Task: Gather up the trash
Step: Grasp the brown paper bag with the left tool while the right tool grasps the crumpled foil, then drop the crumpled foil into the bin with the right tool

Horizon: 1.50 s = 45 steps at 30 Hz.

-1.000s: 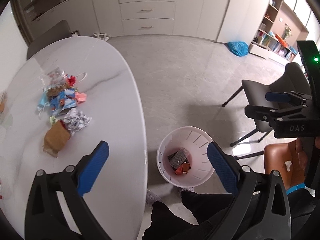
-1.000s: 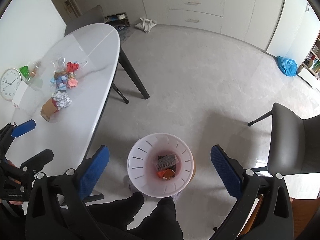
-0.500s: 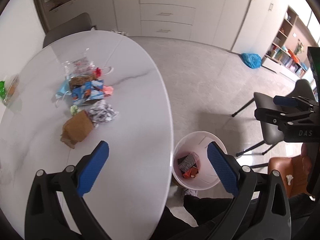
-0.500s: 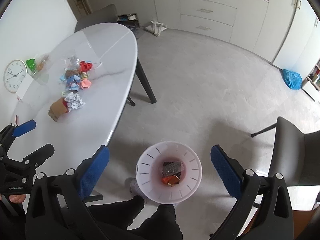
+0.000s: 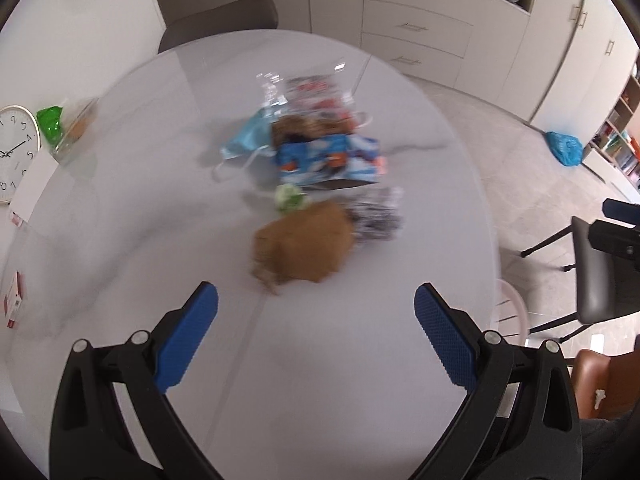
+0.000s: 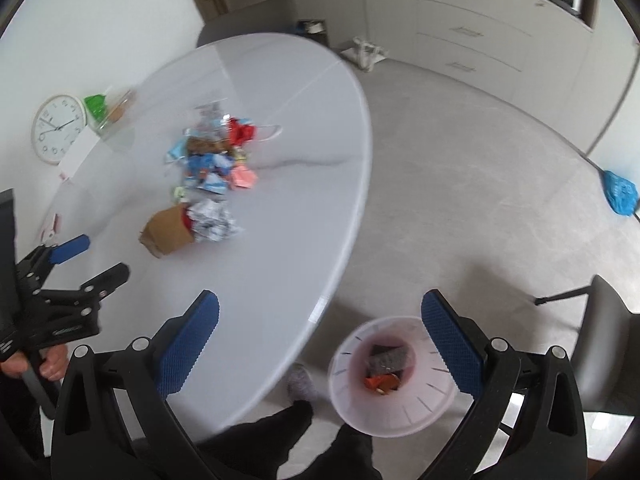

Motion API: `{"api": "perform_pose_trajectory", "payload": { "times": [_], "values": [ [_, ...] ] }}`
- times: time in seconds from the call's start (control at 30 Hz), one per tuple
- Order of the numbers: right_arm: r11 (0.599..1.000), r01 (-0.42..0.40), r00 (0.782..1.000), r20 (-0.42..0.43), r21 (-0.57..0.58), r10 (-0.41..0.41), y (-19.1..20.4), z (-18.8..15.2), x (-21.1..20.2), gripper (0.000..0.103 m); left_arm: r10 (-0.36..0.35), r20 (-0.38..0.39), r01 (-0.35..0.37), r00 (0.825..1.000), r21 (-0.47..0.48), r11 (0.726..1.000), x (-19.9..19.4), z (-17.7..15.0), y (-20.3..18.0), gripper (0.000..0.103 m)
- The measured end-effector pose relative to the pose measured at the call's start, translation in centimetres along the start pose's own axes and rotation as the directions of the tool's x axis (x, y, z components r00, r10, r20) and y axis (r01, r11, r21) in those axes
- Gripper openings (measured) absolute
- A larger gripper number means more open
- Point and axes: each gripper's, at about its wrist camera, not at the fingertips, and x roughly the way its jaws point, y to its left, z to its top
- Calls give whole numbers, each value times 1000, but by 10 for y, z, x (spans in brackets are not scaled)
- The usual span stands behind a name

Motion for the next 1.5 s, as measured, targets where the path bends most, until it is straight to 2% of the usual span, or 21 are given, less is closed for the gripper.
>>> {"api": "perform_pose_trajectory", "payload": {
  "times": [0.1, 0.2, 0.3, 0.37, 0.4, 0.43, 0.5, 0.6, 0.67, 0.77, 0.8, 1.07, 1.13, 1.2, 1.3, 1.5],
  "values": [
    [999, -22, 999, -37, -39, 20, 21, 11, 20, 100, -11, 2, 11, 1000, 73, 997, 21, 8, 13, 94],
    [994, -47, 997, -72, -101, 40, 38, 18, 35, 100, -48, -7, 48, 999, 218, 975, 41, 17, 14, 94],
    [986, -40, 994, -103, -160, 23, 49, 24, 48, 100, -95, -25, 97, 995, 377, 921, 59, 25, 7, 94],
    [983, -36, 992, -123, -179, 14, 53, 27, 54, 100, -110, -39, 115, 993, 475, 872, 71, 28, 0, 94],
    [982, -44, 991, -129, -182, 21, 55, 29, 57, 100, -122, -43, 127, 992, 508, 852, 76, 30, -2, 91],
    [982, -59, 990, -137, -180, 34, 56, 31, 59, 100, -137, -53, 144, 989, 537, 831, 81, 31, -3, 83],
    [981, -86, 987, -150, -176, 60, 58, 35, 64, 100, -165, -83, 182, 983, 568, 803, 90, 32, -4, 73],
    [973, -104, 984, -167, -207, 69, 67, 42, 77, 100, -187, -102, 211, 977, 591, 779, 101, 29, -3, 57],
    [965, -108, 983, -174, -239, 67, 75, 47, 86, 100, -194, -101, 215, 976, 600, 770, 102, 24, -1, 53],
    [947, -123, 979, -194, -297, 66, 91, 53, 104, 99, -219, -99, 236, 971, 576, 783, 98, 20, 7, 51],
    [938, -122, 978, -203, -325, 57, 99, 55, 113, 96, -223, -101, 241, 969, 566, 789, 97, 18, 9, 51],
    [921, -78, 967, -252, -382, -22, 133, 61, 159, 79, -233, -95, 251, 968, 398, 882, 78, -1, 39, 50],
    [918, -67, 964, -263, -390, -41, 138, 60, 165, 70, -226, -96, 246, 969, 361, 900, 74, -7, 44, 50],
    [917, -61, 962, -269, -394, -52, 140, 59, 169, 60, -223, -97, 243, 970, 336, 910, 71, -13, 51, 50],
    [916, -45, 963, -260, -399, -66, 142, 57, 169, 56, -204, -96, 224, 974, 324, 919, 72, -16, 54, 50],
    [928, -24, 971, -231, -372, -67, 140, 55, 150, 52, -212, -83, 227, 974, 305, 925, 65, -17, 47, 50]
  ]
}}
